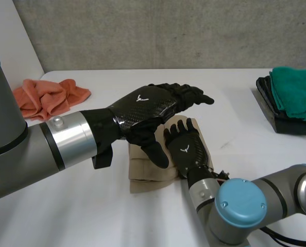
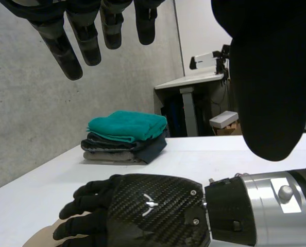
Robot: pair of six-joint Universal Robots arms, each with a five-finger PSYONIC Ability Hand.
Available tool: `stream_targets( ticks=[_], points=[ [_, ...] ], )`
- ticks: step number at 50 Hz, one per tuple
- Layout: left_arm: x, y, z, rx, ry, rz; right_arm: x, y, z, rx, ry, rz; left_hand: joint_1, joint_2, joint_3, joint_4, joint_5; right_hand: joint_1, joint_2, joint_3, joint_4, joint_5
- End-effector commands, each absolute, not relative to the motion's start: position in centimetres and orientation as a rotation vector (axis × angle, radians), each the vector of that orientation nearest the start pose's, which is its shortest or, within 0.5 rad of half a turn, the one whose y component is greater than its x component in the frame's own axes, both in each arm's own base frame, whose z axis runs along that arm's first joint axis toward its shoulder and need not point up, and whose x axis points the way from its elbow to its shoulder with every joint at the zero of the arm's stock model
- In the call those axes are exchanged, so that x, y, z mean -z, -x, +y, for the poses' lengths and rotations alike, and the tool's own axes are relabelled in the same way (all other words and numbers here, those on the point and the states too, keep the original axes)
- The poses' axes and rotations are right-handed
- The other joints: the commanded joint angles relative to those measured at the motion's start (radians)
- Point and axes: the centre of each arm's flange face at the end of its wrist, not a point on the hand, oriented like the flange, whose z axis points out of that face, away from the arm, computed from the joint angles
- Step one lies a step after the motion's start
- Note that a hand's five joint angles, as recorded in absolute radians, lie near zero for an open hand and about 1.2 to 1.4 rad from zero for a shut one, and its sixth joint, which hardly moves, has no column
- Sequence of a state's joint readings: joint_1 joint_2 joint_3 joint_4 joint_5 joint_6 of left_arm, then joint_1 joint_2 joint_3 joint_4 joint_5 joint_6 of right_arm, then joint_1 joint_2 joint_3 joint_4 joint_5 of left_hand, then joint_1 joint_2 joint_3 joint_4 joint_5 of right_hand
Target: Fold the laundry.
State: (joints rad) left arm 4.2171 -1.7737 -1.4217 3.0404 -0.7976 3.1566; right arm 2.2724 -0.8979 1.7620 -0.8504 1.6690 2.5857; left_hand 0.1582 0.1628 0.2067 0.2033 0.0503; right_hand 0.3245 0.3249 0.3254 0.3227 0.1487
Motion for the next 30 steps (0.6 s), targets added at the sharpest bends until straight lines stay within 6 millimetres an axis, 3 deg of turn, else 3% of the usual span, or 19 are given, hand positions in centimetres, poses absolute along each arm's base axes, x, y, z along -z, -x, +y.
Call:
stream_targets(
  ticks=[1,4,9,13,18,19,22,23,26,27,30],
  points=[
    [-28.3,32.0,-18.9,-1.292,1.01,-1.557,-9.7,-34.9,-22.7,2.186,1.195,1.817,0.016,0.012,-0.032,-0.029,-0.05,0.465,0.465,0.464,0.467,0.467],
    [-28.3,32.0,-19.1,-1.297,1.006,-1.557,-10.2,-35.4,-23.6,2.177,1.184,1.785,0.016,0.012,-0.032,-0.029,-0.05,1.07,1.07,1.069,1.072,1.072],
    [-28.9,31.9,-19.6,-1.328,0.999,-1.544,-12.0,-35.8,-25.4,2.183,1.125,1.729,0.016,0.012,-0.032,-0.029,-0.05,1.072,1.071,1.071,1.074,1.073],
    [-29.6,31.7,-20.3,-1.362,0.981,-1.535,-14.6,-35.7,-27.6,2.223,1.013,1.693,0.016,0.012,-0.032,-0.029,-0.05,1.072,1.071,1.071,1.074,1.073],
    [-31.4,31.5,-21.2,-1.415,0.935,-1.513,-20.6,-34.2,-31.6,2.343,0.812,1.599,0.016,0.012,-0.032,-0.029,-0.05,1.072,1.071,1.071,1.074,1.073],
    [-31.7,31.5,-21.2,-1.423,0.927,-1.51,-22.5,-33.2,-32.9,2.387,0.755,1.57,0.016,0.012,-0.032,-0.029,-0.05,1.072,1.071,1.071,1.074,1.073],
    [-32.9,31.5,-21.6,-1.459,0.895,-1.488,-25.3,-31.4,-34.9,2.448,0.679,1.518,0.016,0.012,-0.032,-0.029,-0.05,1.072,1.071,1.071,1.074,1.073],
    [-33.1,31.5,-21.6,-1.469,0.887,-1.483,-27.1,-29.8,-36.3,2.49,0.631,1.482,0.016,0.012,-0.032,-0.029,-0.05,1.072,1.071,1.071,1.074,1.073],
    [-34.1,31.5,-21.8,-1.5,0.858,-1.456,-29.6,-27.2,-38.5,2.542,0.573,1.42,0.016,0.012,-0.032,-0.029,-0.05,1.072,1.071,1.071,1.074,1.073],
    [-34.3,31.5,-21.7,-1.507,0.854,-1.447,-30.8,-25.2,-40.1,2.567,0.544,1.388,0.016,0.012,-0.032,-0.029,-0.05,1.072,1.071,1.071,1.074,1.073],
    [-34.7,31.6,-21.8,-1.525,0.838,-1.42,-31.9,-21.7,-42.7,2.602,0.502,1.362,0.016,0.012,-0.032,-0.029,-0.05,1.072,1.071,1.071,1.074,1.073]
  ],
)
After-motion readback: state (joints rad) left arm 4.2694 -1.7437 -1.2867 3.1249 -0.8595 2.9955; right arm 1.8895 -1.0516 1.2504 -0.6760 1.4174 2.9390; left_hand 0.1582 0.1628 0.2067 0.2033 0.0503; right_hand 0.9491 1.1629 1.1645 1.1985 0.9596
